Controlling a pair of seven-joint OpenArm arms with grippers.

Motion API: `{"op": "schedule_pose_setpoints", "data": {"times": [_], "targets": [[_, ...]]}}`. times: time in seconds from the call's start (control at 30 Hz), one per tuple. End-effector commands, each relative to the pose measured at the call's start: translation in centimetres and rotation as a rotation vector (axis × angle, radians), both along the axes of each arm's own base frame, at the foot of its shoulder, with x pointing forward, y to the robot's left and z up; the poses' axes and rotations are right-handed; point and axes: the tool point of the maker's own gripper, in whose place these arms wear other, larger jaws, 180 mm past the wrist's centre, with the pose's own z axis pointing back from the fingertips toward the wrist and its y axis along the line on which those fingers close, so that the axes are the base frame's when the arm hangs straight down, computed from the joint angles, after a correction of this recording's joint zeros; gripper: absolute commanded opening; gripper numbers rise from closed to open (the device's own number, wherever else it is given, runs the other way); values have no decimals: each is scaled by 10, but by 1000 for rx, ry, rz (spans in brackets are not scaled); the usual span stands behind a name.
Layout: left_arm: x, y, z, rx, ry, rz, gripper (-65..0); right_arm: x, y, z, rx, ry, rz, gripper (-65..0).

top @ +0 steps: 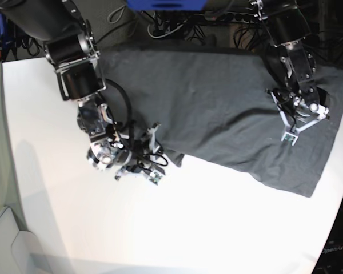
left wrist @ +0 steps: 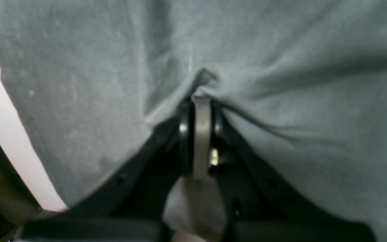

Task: Layout the t-shirt on the table in an organized manner, then fold the t-shirt properly
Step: 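Pull the grasped shirt corner outward with the right gripper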

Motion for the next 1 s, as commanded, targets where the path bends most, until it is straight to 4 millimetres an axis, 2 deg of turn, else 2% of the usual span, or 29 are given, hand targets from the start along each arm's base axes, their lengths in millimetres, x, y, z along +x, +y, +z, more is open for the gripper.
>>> {"op": "schedule_pose_setpoints", "data": {"times": [0.0,0.1,0.17,0.23,0.4,0.5,0.57,0.77,0.97], "targets": [[0,2,1,3,2,2,-647,9,-13,0,-59,-1,-7,-493],[0,2,1,3,2,2,-647,9,-20,-18,-49,59,-25,-544],[1,2,2,5,0,2,-647,13,-32,-25,-43,79,-46,-546],[0,2,3,6,2,3,-647,16,-35,-27,-29,81,-56,-546],[0,2,3,8,1,3,-647,38,-55,-14,-29,46,-86,-546],[0,2,3,8,2,3,-647,50,-60,-5,-18,17,-95,-544],[0,2,3,8,2,3,-647,57,-70,0,-21,7,-110,-518],[-1,2,2,7,1,2,-647,94,-115,20,-21,-108,-381,-394],[0,2,3,7,-1,2,-647,109,-138,35,32,-163,-521,-389]]}}
